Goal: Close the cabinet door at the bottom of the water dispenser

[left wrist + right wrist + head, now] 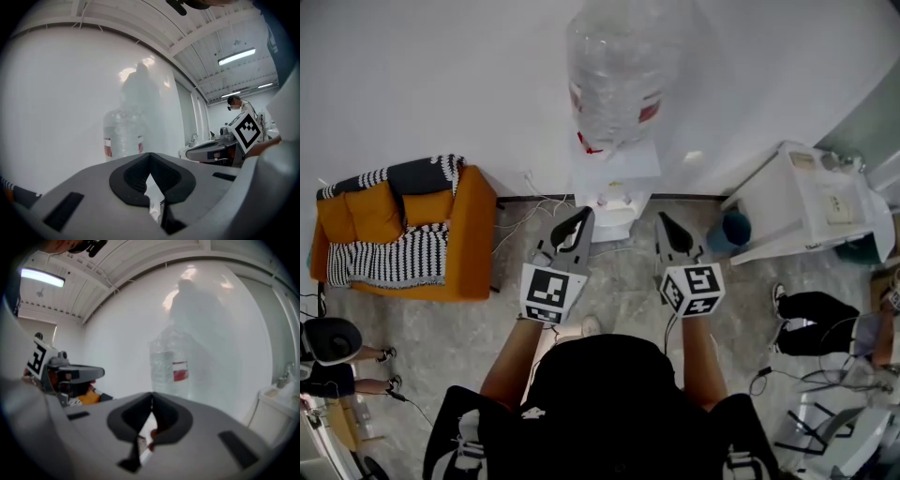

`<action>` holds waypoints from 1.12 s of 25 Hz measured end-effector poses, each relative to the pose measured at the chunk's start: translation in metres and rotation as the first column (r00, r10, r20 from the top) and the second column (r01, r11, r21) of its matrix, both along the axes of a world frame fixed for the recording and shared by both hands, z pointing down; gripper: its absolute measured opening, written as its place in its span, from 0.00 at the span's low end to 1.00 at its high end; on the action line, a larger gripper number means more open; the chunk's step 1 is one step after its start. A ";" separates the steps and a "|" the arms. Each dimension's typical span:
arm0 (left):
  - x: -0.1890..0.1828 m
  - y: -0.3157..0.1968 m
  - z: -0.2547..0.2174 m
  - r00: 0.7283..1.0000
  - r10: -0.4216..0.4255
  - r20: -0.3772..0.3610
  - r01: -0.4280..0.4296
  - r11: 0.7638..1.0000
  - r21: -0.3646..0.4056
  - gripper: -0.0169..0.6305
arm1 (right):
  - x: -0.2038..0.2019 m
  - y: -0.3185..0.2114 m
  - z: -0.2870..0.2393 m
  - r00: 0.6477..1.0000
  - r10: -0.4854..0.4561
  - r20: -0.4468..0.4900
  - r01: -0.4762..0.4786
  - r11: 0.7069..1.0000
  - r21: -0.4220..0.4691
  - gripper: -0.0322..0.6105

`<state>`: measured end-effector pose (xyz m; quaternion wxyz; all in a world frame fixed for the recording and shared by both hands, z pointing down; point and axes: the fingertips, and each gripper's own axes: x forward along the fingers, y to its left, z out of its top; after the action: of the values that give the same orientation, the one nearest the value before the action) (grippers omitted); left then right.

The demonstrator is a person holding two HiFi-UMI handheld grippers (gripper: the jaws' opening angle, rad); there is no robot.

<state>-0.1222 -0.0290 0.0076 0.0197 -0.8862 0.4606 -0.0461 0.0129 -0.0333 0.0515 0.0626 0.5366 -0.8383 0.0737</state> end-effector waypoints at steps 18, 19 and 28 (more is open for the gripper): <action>0.022 -0.025 0.061 0.999 -0.028 -0.016 0.025 0.988 -0.150 0.04 | 0.022 -0.021 0.045 1.000 -0.012 -0.012 0.010 0.994 -0.109 0.10; 0.022 -0.027 0.067 0.999 -0.035 -0.013 0.033 0.986 -0.164 0.04 | 0.022 -0.023 0.050 1.000 -0.018 -0.014 0.017 0.993 -0.121 0.10; 0.021 -0.037 0.119 0.996 -0.082 0.027 0.086 0.969 -0.231 0.04 | 0.026 -0.039 0.098 0.996 -0.084 -0.020 0.078 0.974 -0.211 0.10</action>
<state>-0.1007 -0.0659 0.1267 -0.0820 -0.8617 0.4890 -0.1081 0.0390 -0.0726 0.1496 0.1339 0.4936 -0.8459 0.1514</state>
